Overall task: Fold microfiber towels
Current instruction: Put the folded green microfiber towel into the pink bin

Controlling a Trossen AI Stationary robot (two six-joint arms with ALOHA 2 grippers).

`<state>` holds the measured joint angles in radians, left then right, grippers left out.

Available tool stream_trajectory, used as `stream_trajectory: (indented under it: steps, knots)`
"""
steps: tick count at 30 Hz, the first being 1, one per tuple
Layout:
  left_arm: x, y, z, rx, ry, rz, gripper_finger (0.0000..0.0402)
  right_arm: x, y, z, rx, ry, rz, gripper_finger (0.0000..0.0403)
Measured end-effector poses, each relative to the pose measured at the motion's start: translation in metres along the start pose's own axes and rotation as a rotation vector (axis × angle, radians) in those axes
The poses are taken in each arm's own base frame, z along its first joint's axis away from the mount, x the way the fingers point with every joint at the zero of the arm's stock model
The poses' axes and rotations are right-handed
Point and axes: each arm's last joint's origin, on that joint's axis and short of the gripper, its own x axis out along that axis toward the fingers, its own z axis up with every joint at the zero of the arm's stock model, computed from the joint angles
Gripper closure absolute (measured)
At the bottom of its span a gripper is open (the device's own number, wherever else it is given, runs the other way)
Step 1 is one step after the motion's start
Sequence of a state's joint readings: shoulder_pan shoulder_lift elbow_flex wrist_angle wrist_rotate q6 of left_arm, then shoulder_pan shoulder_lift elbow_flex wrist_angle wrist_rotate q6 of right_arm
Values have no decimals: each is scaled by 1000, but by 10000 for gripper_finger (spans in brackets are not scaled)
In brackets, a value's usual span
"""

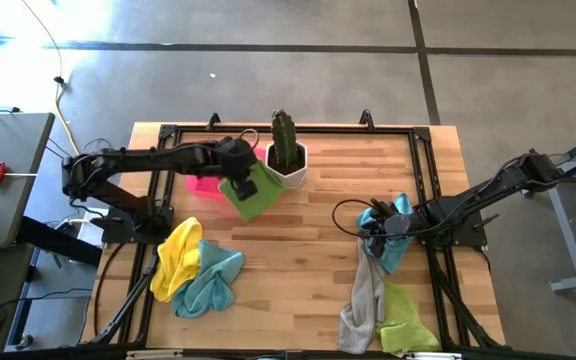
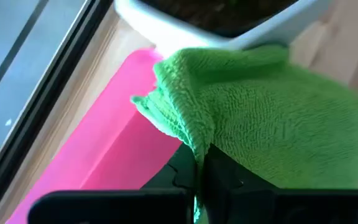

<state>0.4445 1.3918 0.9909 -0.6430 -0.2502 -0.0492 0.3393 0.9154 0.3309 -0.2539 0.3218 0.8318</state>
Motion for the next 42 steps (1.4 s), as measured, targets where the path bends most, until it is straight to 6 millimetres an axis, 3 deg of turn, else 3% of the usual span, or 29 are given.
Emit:
stream_trajectory:
  steps: [11, 16, 25, 30, 36, 42]
  knots:
    - [7, 37, -3, -99, 43, 124, 401, 0, 0, 0, -1, 0, 0, 274]
    - [8, 42, -3, -115, 40, 129, 401, 0, 0, 0, -2, 0, 0, 274]
    - [-14, 42, 1, 107, -59, 112, 401, 0, 0, 0, -1, 0, 0, 274]
    - [-20, 45, -3, 253, -20, 166, 401, 0, 0, 0, -2, 0, 0, 274]
    - [-26, 46, -7, 293, 32, 143, 400, 0, 0, 0, 0, 0, 0, 274]
    - [-51, 37, 5, 378, 25, 77, 400, 0, 0, 0, -1, 0, 0, 274]
